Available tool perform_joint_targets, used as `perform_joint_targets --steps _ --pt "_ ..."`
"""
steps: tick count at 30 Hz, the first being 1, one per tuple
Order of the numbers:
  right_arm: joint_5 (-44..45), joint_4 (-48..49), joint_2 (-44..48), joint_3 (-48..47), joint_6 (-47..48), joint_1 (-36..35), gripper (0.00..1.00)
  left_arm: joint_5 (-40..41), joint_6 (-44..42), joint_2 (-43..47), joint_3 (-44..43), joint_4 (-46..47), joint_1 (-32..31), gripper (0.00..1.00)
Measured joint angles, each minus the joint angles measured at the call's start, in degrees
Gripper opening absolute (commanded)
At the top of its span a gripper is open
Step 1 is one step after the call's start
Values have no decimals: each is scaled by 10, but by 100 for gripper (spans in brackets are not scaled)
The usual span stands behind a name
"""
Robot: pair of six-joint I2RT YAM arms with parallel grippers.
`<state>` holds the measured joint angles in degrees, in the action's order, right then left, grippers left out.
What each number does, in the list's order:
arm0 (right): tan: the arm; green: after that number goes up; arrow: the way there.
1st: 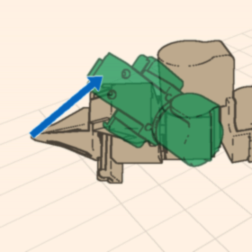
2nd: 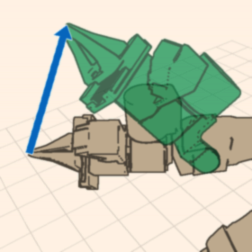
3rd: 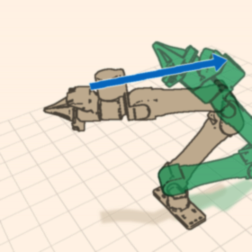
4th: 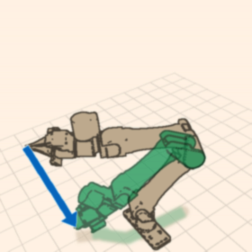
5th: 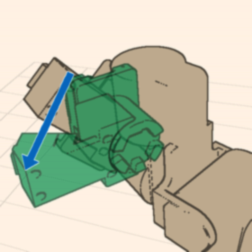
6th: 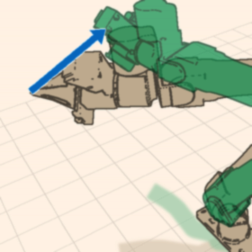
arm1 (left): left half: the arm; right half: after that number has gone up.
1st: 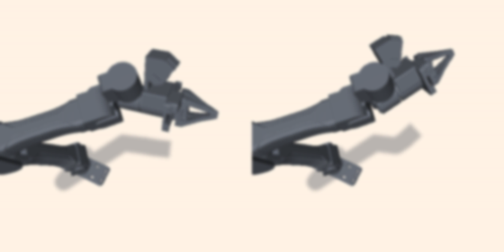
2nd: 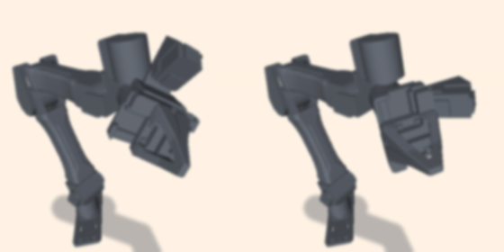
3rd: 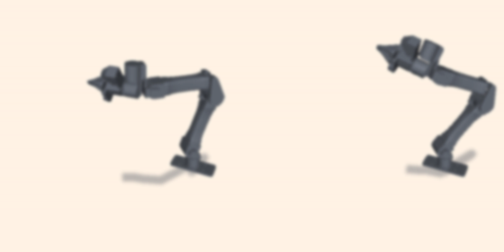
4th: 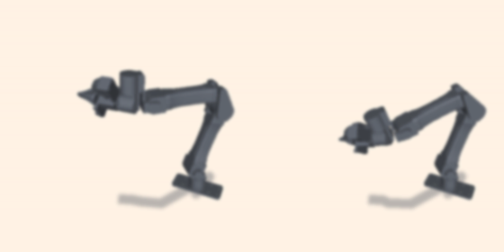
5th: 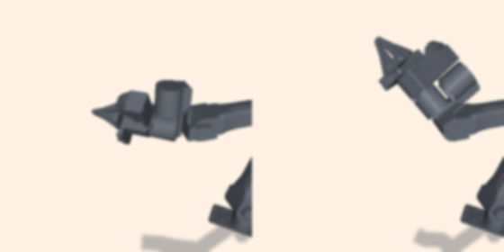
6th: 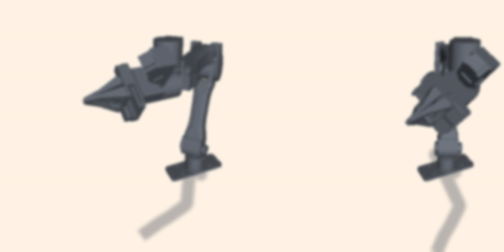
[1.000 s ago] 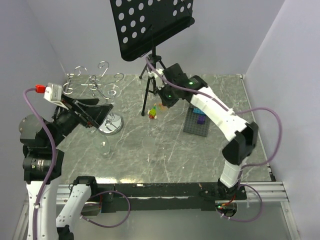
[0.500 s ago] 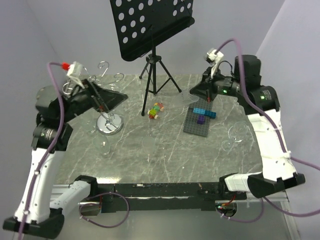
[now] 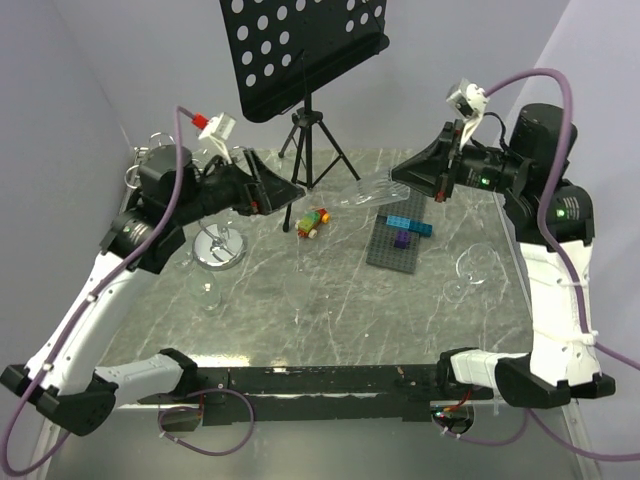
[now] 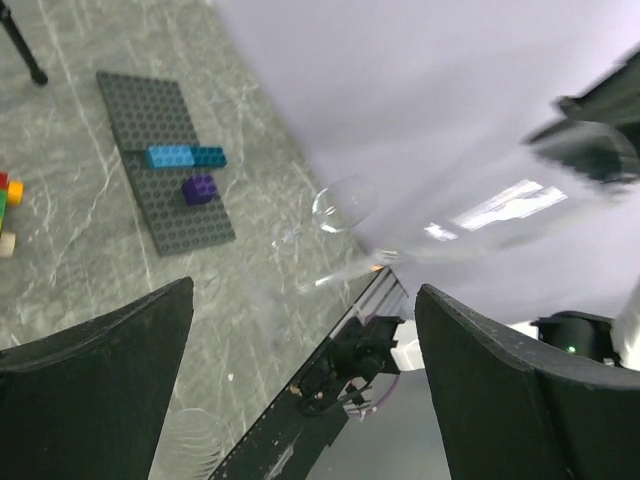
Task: Place the wine glass upside down on the wine glass rack
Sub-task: Turn the wine glass upside down at the wine rack.
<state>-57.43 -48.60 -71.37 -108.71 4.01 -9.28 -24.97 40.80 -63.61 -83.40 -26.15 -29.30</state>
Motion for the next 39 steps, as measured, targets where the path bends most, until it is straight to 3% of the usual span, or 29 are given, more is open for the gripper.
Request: perform_joint_targets --steps 10,21,25,27,30,31,35,37,39 --pt "-28 30 23 -12 -23 12 0 38 1 -24 -2 -39 -24 66" --pt "-31 41 20 -5 -27 13 0 2 18 -26 -2 -26 -32 33" --pt "-31 42 20 -4 -27 13 0 -16 24 -29 6 -9 -32 16" --pt "-33 45 22 -2 -28 14 0 -21 30 -30 10 -7 -31 1" --pt "-37 46 26 4 -29 14 2 -22 39 -31 15 -2 -30 1" --pt "-38 47 27 5 -29 14 6 -22 40 -31 15 -2 -30 1" --pt "-50 49 31 11 -30 14 68 -16 40 -31 15 -3 -30 1" --pt "-57 48 32 12 -24 14 82 -4 36 -30 11 -16 -30 1" --pt "-58 44 34 12 -16 14 88 16 24 -29 -7 -43 -31 1"
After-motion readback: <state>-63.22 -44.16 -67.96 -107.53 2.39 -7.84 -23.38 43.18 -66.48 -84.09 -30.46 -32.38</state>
